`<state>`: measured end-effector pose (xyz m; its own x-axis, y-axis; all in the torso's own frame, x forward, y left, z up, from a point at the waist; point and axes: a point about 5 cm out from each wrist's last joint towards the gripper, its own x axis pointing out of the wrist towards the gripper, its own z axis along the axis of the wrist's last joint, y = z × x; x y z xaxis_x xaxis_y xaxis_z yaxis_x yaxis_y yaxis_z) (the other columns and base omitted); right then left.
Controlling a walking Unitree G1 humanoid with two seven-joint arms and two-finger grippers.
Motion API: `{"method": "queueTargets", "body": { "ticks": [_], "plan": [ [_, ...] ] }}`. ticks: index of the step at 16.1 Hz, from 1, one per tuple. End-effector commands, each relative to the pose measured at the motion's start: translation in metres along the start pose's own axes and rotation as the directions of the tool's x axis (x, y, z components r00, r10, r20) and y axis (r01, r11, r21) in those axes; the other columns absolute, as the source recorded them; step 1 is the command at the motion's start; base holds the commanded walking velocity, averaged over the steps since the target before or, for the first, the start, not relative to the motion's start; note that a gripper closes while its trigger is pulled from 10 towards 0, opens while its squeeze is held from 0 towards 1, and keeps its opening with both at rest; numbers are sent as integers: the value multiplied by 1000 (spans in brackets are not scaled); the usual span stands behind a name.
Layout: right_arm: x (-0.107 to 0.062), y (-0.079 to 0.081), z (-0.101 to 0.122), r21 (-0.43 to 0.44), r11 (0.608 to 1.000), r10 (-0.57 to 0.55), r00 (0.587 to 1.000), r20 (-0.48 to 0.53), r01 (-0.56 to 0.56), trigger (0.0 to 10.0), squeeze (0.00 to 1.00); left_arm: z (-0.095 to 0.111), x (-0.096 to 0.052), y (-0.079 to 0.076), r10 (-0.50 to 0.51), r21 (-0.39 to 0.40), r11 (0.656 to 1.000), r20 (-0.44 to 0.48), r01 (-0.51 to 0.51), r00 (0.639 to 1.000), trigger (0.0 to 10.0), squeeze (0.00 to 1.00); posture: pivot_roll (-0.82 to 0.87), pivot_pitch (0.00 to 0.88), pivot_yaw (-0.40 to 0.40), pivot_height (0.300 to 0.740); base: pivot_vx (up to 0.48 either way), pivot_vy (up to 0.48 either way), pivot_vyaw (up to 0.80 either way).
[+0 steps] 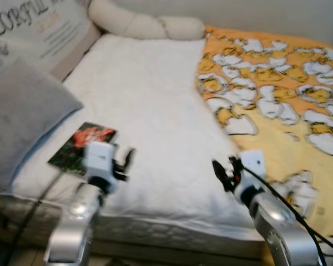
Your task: Clean up the room
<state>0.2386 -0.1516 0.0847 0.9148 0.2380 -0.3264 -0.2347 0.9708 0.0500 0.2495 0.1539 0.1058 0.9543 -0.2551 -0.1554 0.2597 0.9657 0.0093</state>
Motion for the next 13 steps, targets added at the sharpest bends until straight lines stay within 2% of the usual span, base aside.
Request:
{"method": "queueTargets", "body": {
  "ticks": [1,6,7,9,13],
  "plan": [
    [1,3,3,2,1000,-2,1000,14,2,10000,0,4,-2,6,15,25,1000,-5,-15,1000,10000,0,-43,0,-10,740,0,-480,0],
    [2,3,2,18,1000,-13,1000,8,13,10000,0,6,0,4,0,42,999,-8,0,1000,10000,0,-43,0,-5,740,0,-480,0],
    [2,4,1,20,1000,-14,1000,6,14,10000,0,3,0,4,-6,-13,1000,-49,5,999,10000,0,-42,0,-4,740,0,0,0],
    [3,5,0,31,999,-20,1000,-1,20,10000,0,4,1,5,-12,9,1000,-50,13,999,10000,0,-43,0,-2,740,0,480,0],
    [4,4,0,46,999,-25,1000,-7,25,10000,0,6,3,3,-20,18,1000,-55,21,998,10000,0,-46,0,-1,740,0,0,0]
  ]
}}
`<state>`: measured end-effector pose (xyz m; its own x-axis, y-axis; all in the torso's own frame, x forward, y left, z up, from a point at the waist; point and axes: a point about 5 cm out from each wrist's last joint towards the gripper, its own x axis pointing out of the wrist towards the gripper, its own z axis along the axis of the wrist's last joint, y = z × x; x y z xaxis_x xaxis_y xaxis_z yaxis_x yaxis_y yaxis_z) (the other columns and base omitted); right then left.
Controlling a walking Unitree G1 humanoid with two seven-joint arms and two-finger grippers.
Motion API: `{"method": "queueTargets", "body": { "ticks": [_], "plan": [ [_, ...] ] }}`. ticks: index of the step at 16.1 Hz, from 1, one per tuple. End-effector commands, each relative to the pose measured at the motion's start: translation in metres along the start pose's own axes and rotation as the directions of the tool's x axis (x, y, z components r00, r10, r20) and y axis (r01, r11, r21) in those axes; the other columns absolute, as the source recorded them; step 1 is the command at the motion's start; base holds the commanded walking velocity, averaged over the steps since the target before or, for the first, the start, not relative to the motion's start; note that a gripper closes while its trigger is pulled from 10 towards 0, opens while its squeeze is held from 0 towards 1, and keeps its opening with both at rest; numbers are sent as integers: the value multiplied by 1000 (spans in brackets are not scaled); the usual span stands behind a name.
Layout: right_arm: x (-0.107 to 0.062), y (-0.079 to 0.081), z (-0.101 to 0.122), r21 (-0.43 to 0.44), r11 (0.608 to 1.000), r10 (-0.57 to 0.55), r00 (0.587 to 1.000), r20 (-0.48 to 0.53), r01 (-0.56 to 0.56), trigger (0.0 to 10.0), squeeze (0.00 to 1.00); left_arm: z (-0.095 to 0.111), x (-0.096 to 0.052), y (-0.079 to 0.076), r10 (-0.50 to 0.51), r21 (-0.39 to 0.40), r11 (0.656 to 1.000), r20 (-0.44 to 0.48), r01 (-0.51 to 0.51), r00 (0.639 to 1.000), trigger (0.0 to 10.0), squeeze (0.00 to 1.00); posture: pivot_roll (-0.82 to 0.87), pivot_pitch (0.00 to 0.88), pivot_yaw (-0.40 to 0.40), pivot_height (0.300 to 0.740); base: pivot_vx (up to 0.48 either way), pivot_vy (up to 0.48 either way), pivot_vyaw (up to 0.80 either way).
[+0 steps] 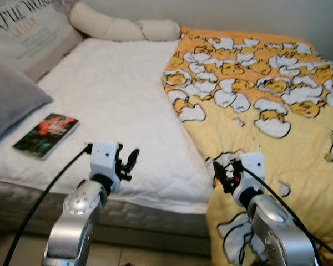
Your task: Clean up the room
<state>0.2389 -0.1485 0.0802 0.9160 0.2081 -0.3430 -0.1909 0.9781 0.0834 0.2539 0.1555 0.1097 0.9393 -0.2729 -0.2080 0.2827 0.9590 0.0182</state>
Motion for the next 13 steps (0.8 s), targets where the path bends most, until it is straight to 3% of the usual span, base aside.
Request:
{"method": "queueTargets", "body": {
  "ticks": [1,5,6,7,10,13],
  "plan": [
    [2,2,4,1,1000,6,1000,7,-6,10000,0,2,1,1,-2,9,1000,-5,2,1000,10000,0,-45,0,0,740,0,0,0],
    [9,-7,0,-8,999,-34,998,-50,33,10000,0,6,2,2,-61,34,998,-9,61,998,10000,0,-37,0,5,740,0,0,0],
    [13,-16,-1,-6,998,-65,995,-74,65,10000,918,7,3,0,-113,37,993,-13,114,993,10000,0,-36,0,8,740,0,0,0],
    [19,-30,-1,-5,993,-114,988,-106,115,10000,1000,8,4,-2,-183,55,981,-28,184,983,10000,0,-35,0,10,740,0,0,0],
    [30,-58,6,-9,985,-171,978,-122,171,10000,1000,8,7,-4,-296,96,948,-77,302,952,10000,0,-30,0,13,740,0,0,0],
    [42,-101,11,-3,962,-271,951,-147,273,10000,1000,10,9,-4,-432,114,887,-138,448,891,10000,0,-23,0,22,740,0,0,0]
  ]
}}
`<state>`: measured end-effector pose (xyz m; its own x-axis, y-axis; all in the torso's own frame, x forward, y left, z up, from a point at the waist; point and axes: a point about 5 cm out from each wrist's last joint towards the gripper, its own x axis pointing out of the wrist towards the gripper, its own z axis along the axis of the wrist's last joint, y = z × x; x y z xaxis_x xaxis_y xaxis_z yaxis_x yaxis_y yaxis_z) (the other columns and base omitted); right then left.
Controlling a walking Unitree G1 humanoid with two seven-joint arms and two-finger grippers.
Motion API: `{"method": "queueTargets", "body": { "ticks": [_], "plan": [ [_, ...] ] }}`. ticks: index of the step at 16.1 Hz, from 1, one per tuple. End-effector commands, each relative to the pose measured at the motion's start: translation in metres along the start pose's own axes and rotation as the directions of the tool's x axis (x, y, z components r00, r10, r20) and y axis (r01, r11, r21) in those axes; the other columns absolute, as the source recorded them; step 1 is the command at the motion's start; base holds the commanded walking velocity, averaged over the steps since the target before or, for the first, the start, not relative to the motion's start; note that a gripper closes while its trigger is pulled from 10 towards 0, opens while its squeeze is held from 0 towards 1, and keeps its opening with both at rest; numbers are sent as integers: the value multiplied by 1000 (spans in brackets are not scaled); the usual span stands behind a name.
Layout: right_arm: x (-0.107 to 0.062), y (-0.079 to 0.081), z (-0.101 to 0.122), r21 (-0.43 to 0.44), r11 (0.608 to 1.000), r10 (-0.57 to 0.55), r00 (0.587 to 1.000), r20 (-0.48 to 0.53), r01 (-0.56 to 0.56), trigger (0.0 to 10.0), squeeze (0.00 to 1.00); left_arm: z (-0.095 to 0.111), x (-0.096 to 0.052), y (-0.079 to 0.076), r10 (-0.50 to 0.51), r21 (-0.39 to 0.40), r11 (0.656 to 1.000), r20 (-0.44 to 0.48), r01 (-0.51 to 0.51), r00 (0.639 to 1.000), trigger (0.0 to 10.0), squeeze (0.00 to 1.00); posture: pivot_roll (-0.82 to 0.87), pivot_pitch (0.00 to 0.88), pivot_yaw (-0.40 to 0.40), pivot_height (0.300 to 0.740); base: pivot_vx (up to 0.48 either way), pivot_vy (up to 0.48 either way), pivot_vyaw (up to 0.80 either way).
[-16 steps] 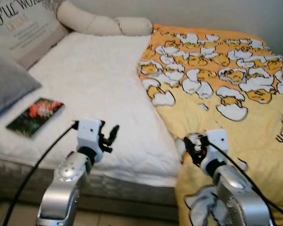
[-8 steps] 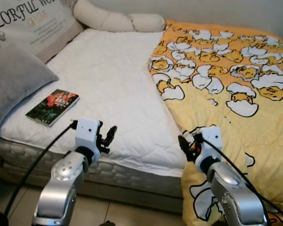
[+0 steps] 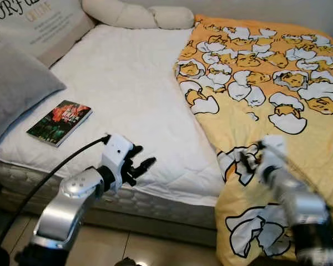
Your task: Clean up the room
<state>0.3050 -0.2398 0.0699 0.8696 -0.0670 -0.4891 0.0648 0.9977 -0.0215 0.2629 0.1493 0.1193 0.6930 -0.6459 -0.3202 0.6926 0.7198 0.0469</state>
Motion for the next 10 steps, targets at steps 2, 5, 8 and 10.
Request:
{"method": "queueTargets", "body": {
  "ticks": [2,5,8,10],
  "plan": [
    [5,-21,-4,54,997,-58,998,-19,59,10000,1000,5,0,0,-72,2,997,-7,72,997,10000,0,-14,0,28,740,0,0,0],
    [11,-51,-13,147,975,-155,984,-88,167,10000,1000,19,0,-6,-223,37,974,-4,223,975,10000,0,6,0,36,740,0,0,0],
    [9,-68,-29,211,951,-194,968,-157,225,10000,1000,24,-3,-4,-258,62,964,-32,259,966,10000,0,38,67,57,740,0,0,0],
    [7,-71,-35,270,936,-184,967,-173,227,10000,1000,26,-11,-5,-272,64,960,-47,274,961,10000,0,72,114,71,740,0,0,0]
  ]
}}
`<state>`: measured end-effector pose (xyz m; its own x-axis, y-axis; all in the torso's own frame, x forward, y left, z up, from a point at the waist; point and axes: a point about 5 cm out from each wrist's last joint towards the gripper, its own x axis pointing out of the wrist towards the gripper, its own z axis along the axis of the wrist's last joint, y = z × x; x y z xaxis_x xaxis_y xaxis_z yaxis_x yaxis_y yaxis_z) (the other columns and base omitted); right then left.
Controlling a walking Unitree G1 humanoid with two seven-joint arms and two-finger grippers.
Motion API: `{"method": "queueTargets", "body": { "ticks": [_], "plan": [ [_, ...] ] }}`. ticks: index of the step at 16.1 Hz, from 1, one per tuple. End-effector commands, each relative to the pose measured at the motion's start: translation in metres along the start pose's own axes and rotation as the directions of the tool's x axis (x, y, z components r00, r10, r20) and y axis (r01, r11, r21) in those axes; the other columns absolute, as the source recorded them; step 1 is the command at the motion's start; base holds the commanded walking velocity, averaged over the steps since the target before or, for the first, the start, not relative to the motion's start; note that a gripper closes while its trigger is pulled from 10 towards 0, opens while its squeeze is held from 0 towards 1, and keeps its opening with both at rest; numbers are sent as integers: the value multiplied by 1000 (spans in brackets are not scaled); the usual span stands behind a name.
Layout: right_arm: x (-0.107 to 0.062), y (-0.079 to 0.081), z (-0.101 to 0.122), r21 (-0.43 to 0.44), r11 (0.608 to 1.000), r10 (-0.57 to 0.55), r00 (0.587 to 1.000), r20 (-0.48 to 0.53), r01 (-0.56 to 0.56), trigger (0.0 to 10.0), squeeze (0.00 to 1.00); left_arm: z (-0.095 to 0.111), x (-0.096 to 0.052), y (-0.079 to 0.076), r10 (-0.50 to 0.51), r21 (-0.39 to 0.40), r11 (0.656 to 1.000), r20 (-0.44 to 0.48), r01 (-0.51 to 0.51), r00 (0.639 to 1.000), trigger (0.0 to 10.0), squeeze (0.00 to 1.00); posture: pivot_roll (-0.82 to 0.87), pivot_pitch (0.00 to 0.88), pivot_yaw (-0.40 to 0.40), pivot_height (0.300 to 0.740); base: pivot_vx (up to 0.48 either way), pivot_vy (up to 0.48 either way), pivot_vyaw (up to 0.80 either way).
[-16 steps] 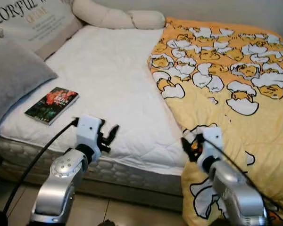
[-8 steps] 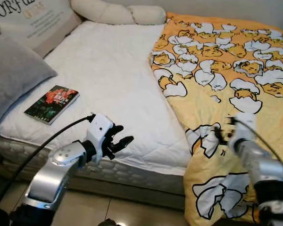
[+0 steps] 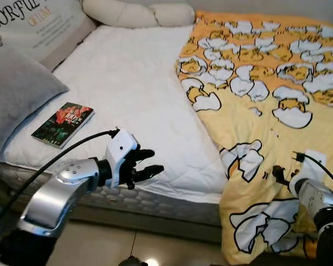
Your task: Clean up the room
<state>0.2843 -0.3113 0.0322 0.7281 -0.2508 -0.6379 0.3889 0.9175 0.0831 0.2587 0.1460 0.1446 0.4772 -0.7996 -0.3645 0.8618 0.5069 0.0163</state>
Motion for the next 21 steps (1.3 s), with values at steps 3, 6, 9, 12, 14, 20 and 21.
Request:
{"method": "queueTargets", "body": {
  "ticks": [3,6,9,12,14,20,21],
  "plan": [
    [0,-12,-1,171,983,-63,998,3,62,10000,4,8,-19,-11,-26,18,999,-14,26,1000,10000,0,138,183,98,740,0,0,0],
    [-1,-15,-13,165,983,-80,996,-36,85,10000,0,13,-29,-21,-46,31,998,-27,47,999,10000,0,165,214,108,740,0,0,0],
    [0,-10,-20,167,984,-55,997,-53,63,5255,0,12,-33,-27,-47,29,998,-44,48,998,10000,0,169,223,108,740,0,0,0],
    [1,-5,-17,184,982,-40,998,-46,48,0,0,14,-32,-30,-47,27,998,-48,49,998,10000,0,156,212,95,740,0,0,0],
    [2,-2,-16,179,983,-24,999,-47,32,0,0,15,-30,-30,-48,32,998,-44,50,998,10000,0,146,202,84,740,0,0,0],
    [2,1,-19,107,993,48,997,-56,-42,0,0,15,-27,-33,-78,41,996,-51,81,996,10000,0,123,179,75,740,0,0,0],
    [1,1,-18,106,993,51,997,-53,-45,0,0,15,-26,-33,-78,42,996,-51,80,996,10000,0,120,177,75,740,0,0,0]
  ]
}}
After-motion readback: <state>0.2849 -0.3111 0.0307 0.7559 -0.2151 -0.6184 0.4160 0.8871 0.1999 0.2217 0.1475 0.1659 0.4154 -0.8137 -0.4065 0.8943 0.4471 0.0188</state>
